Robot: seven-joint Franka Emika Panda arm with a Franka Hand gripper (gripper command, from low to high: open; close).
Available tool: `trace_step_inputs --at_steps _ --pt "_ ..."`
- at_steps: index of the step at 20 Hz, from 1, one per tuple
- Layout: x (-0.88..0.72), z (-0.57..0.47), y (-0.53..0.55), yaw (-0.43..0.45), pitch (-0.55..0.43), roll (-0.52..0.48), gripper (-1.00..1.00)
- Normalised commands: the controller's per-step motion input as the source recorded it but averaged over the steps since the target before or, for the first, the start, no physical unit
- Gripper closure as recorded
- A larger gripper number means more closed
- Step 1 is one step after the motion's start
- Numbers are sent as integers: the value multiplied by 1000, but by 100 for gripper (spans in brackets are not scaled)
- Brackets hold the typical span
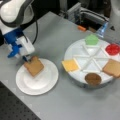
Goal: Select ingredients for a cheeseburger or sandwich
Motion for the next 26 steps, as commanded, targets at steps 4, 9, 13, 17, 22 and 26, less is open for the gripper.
trace_step_inputs --at_steps 4,9,13,17,22,26 --pt "277 -50 -12 162 70 -86 100" --pt "293 -27 -41 150 51 -83 100" --pt "306 -15 -47 160 59 -85 100" --pt "329 -21 -40 175 56 -98 100" --pt "289 3 -54 186 51 -85 100" --pt "214 16 -90 183 57 -87 100"
